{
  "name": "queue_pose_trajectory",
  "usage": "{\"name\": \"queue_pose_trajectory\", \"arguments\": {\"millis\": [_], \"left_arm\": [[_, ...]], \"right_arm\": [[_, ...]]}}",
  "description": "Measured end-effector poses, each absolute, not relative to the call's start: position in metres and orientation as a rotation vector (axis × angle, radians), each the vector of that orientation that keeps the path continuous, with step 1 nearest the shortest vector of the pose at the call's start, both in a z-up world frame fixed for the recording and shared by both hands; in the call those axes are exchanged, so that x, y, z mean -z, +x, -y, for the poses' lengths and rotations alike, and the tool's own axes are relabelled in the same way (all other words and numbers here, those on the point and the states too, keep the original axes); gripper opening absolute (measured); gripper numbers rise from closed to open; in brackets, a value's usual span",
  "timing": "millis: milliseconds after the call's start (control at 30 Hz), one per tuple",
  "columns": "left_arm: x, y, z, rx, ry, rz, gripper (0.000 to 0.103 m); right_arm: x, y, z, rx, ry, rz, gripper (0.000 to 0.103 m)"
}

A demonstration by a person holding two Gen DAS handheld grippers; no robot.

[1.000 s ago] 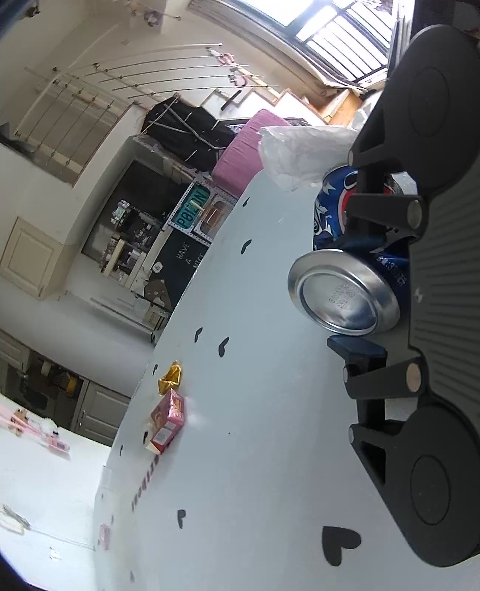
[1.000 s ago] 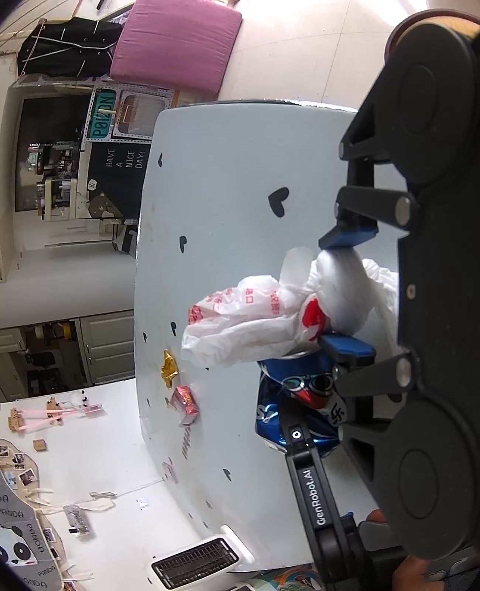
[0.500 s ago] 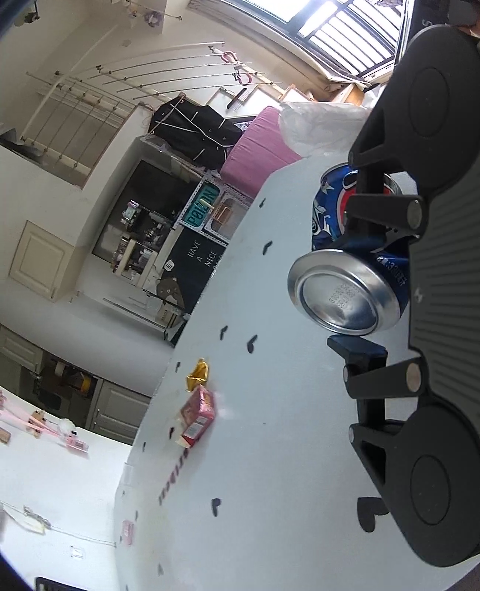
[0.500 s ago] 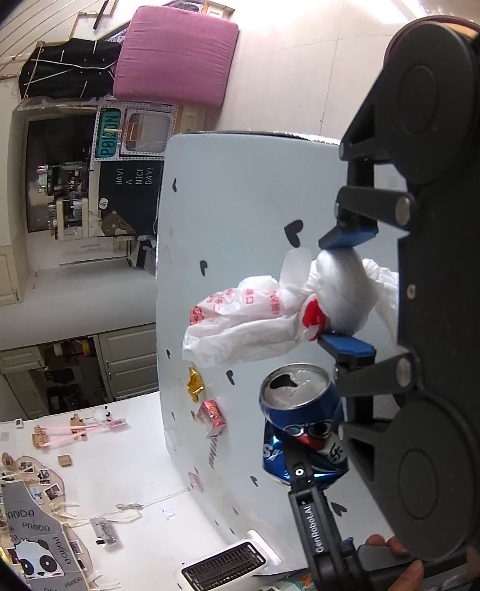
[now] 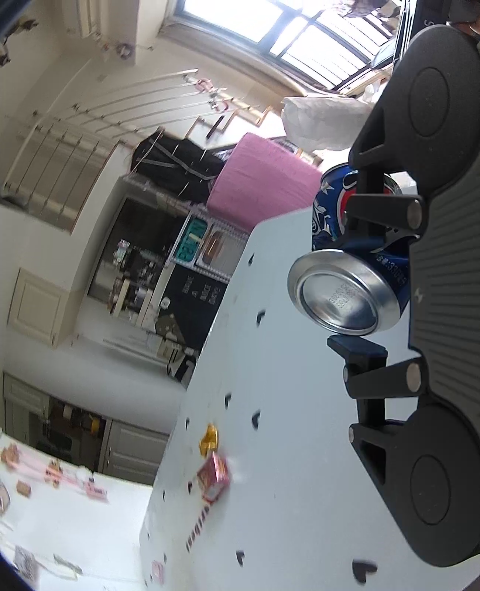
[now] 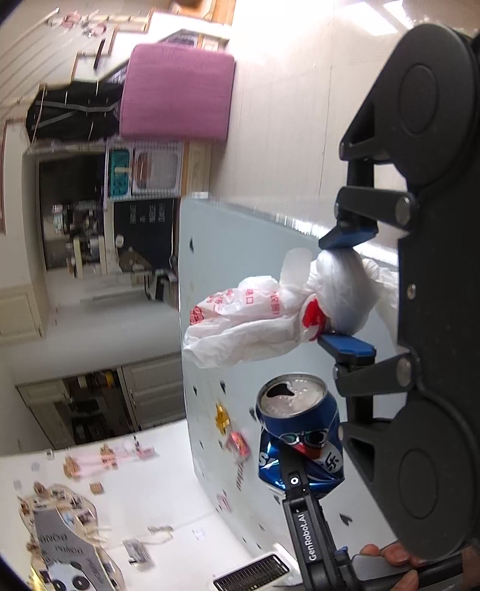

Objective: Collect trash

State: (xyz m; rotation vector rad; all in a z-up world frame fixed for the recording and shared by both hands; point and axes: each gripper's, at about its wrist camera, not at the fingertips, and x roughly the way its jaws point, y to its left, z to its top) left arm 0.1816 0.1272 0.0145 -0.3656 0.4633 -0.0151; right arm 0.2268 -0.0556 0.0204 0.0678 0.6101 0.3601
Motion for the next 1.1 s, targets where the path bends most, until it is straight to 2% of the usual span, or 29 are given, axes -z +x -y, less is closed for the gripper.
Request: {"name": "queue_pose_trajectory", "arguments": {"millis": [567,1100], "left_arm": [[-0.008,0.208,0.022,0.209,-0.223,-0.533,0.046],[0.049,0.249,0.135,0.304,-0.082,-0.664,0.046]], "right_arm": [[-0.008,0.199,0.211,-0.125,0.153,-0.623,0.05],[0.049,0.197,0.315,0.005,0.231,-0.711,0.05]]}}
